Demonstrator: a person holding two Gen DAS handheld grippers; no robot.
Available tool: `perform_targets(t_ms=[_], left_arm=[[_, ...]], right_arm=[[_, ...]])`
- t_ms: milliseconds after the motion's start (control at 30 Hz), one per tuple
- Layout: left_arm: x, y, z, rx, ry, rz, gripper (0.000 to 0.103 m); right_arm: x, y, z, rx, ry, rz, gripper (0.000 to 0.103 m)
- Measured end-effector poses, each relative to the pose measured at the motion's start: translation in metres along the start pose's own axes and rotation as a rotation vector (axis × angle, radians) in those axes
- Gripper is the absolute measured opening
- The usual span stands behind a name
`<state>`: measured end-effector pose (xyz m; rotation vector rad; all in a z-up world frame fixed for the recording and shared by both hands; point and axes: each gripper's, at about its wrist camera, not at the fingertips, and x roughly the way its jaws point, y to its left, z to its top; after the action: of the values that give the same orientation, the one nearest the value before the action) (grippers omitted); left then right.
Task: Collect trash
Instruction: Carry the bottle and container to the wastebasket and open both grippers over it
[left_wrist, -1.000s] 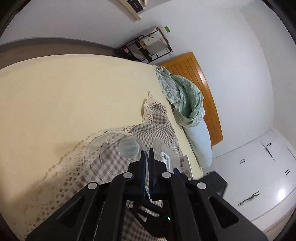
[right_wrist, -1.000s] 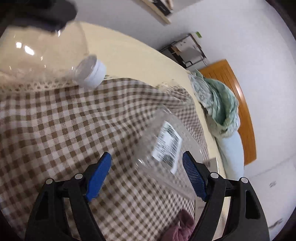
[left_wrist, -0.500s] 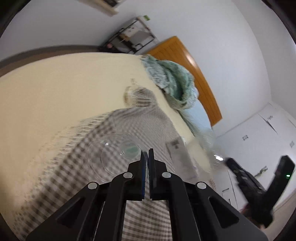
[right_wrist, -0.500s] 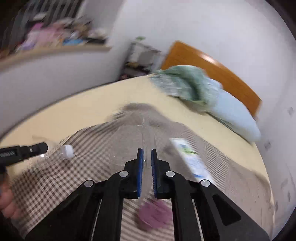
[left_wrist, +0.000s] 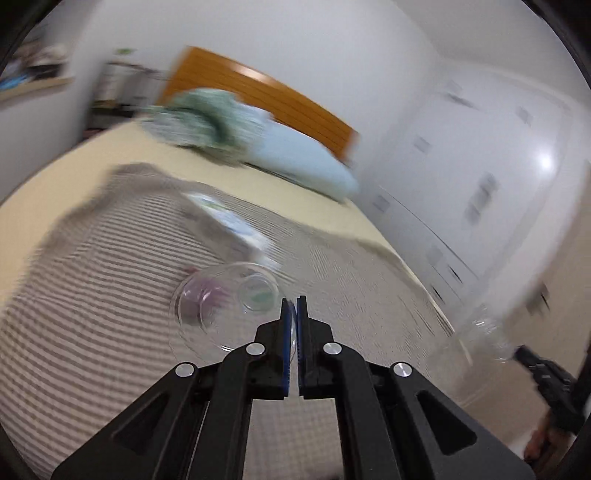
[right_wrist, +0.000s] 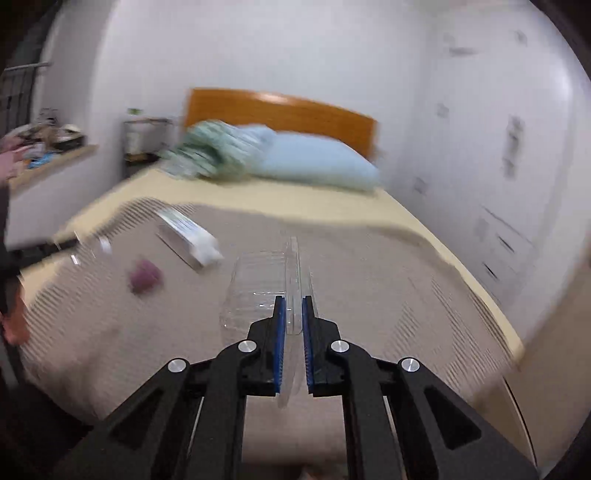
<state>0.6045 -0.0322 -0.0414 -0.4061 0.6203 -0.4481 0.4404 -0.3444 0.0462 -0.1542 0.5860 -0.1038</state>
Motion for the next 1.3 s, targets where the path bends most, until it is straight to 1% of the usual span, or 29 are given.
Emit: perform_targets(t_ms=[67, 100, 167, 233, 267, 300, 367, 433, 500, 567, 633, 667, 700, 733, 767, 800, 833, 867, 900, 967, 1033, 1067, 1100, 1133, 1200, 1267, 1300], left_arm=[[0.007, -0.050, -0.027, 0.068, 0.085, -0.103, 0.000], [0.011, -0.070, -0.041, 0.099, 0.122, -0.136, 0.000], [0.021, -0.111, -0.076, 0.161, 0.211, -0.191, 0.000], [0.037, -0.142, -0.109, 0.207, 0.296, -0.217, 0.000], [0.048, -0.158, -0.127, 0.229, 0.343, -0.220, 0.000], [0.055, -0.168, -0.143, 0.248, 0.377, -0.218, 0.000], [0.071, -0.188, -0.181, 0.295, 0.452, -0.202, 0.000], [0.084, -0.204, -0.212, 0.329, 0.530, -0.183, 0.000], [0.100, -0.220, -0.242, 0.370, 0.607, -0.165, 0.000], [0.115, -0.235, -0.267, 0.424, 0.657, -0.141, 0.000], [0.127, -0.247, -0.288, 0.455, 0.693, -0.121, 0.000], [0.135, -0.256, -0.299, 0.472, 0.715, -0.122, 0.000], [0.145, -0.263, -0.306, 0.484, 0.730, -0.118, 0.000], [0.153, -0.270, -0.316, 0.495, 0.749, -0.116, 0.000], [0.163, -0.278, -0.329, 0.512, 0.777, -0.121, 0.000], [0.173, -0.286, -0.341, 0.530, 0.803, -0.126, 0.000], [0.183, -0.292, -0.348, 0.541, 0.825, -0.126, 0.000], [0.197, -0.299, -0.367, 0.561, 0.866, -0.129, 0.000], [0.206, -0.302, -0.374, 0.566, 0.888, -0.127, 0.000], [0.233, -0.304, -0.407, 0.581, 0.955, -0.110, 0.000], [0.256, -0.300, -0.432, 0.611, 0.991, -0.058, 0.000], [0.270, -0.296, -0.447, 0.615, 1.027, -0.028, 0.000], [0.277, -0.291, -0.459, 0.608, 1.047, -0.007, 0.000], [0.287, -0.286, -0.468, 0.588, 1.058, 0.014, 0.000], [0.311, -0.275, -0.482, 0.567, 1.036, 0.062, 0.001], [0.334, -0.257, -0.495, 0.504, 1.029, 0.072, 0.001], [0.345, -0.250, -0.500, 0.494, 1.024, 0.098, 0.008]], right_arm=[[-0.015, -0.048, -0.057, 0.066, 0.080, -0.054, 0.009], [-0.017, -0.061, -0.077, 0.092, 0.104, -0.069, 0.009], [-0.017, -0.094, -0.144, 0.181, 0.201, -0.085, 0.009], [-0.008, -0.113, -0.199, 0.231, 0.272, -0.108, 0.009], [-0.001, -0.120, -0.227, 0.260, 0.303, -0.112, 0.009], [0.013, -0.129, -0.270, 0.321, 0.354, -0.122, 0.009], [0.040, -0.132, -0.327, 0.379, 0.406, -0.130, 0.009], [0.060, -0.143, -0.377, 0.435, 0.457, -0.143, 0.009], [0.083, -0.148, -0.424, 0.492, 0.484, -0.150, 0.009], [0.099, -0.151, -0.452, 0.523, 0.516, -0.161, 0.010], [0.121, -0.150, -0.488, 0.575, 0.631, -0.132, 0.012], [0.126, -0.148, -0.497, 0.572, 0.672, -0.128, 0.014], [0.127, -0.145, -0.506, 0.547, 0.696, -0.139, 0.028], [0.123, -0.140, -0.509, 0.525, 0.696, -0.136, 0.059], [0.115, -0.143, -0.514, 0.523, 0.690, -0.121, 0.069], [0.102, -0.144, -0.514, 0.539, 0.661, -0.110, 0.073], [0.094, -0.148, -0.519, 0.555, 0.646, -0.109, 0.073], [0.083, -0.153, -0.521, 0.573, 0.634, -0.103, 0.073], [0.070, -0.158, -0.521, 0.602, 0.612, -0.096, 0.073], [0.057, -0.166, -0.524, 0.654, 0.581, -0.109, 0.073], [0.039, -0.181, -0.530, 0.745, 0.545, -0.114, 0.073], [0.035, -0.187, -0.531, 0.771, 0.534, -0.115, 0.073], [0.030, -0.191, -0.528, 0.793, 0.522, -0.118, 0.073], [0.026, -0.194, -0.526, 0.802, 0.505, -0.123, 0.073], [0.021, -0.198, -0.522, 0.802, 0.475, -0.135, 0.073], [0.024, -0.201, -0.520, 0.814, 0.460, -0.142, 0.073], [0.026, -0.202, -0.521, 0.829, 0.462, -0.140, 0.073]])
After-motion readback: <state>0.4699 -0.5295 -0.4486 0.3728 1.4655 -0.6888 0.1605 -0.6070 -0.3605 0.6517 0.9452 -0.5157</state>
